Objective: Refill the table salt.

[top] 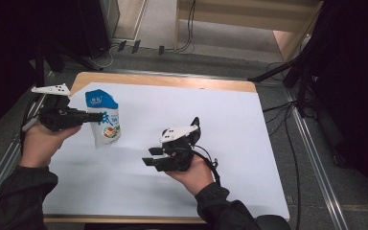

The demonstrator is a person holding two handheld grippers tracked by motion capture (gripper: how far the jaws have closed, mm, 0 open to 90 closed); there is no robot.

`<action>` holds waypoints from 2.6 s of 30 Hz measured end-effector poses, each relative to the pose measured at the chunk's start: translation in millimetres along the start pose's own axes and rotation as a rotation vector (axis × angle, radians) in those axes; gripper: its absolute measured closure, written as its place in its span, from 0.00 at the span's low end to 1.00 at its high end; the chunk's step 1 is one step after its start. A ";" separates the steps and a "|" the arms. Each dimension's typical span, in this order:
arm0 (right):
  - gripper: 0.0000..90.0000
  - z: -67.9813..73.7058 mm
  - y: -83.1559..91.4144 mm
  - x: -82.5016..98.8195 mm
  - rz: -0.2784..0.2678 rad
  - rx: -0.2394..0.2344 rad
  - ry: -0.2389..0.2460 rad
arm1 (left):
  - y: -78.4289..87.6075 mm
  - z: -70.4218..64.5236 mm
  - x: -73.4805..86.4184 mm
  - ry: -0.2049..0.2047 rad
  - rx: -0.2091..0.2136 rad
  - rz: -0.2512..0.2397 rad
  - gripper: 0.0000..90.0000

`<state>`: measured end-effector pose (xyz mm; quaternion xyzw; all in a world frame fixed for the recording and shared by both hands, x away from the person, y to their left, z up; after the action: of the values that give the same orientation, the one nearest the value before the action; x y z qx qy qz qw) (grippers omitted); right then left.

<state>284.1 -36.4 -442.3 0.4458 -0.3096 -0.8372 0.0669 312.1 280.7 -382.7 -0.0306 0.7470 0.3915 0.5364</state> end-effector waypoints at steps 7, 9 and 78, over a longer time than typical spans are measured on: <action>0.63 -2.2 -31.5 -13.9 -0.005 -0.017 0.002 | 4.1 -8.2 -0.3 -0.011 0.020 -0.004 1.00; 0.63 -3.6 -38.0 -15.1 -0.006 -0.055 -0.036 | 6.3 -11.3 -0.4 -0.015 0.022 -0.008 1.00; 0.56 -9.8 -62.1 19.8 -0.176 0.092 -0.041 | -12.5 -87.0 -51.9 -0.124 0.175 -0.069 1.00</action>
<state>290.2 1.1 -496.2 0.4566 -0.3087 -0.8337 -0.0339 272.2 198.9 -336.5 0.0150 0.7422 0.3071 0.5955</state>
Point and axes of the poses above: each handheld gripper's, and its own axes: y roughly backward along the jaws, x roughly out of its underside, z roughly to its left, the point moved 1 cm from there along -y, roughly forward along the jaws, and after that the axes turned 13 degrees about -y, right-handed, at the moved point
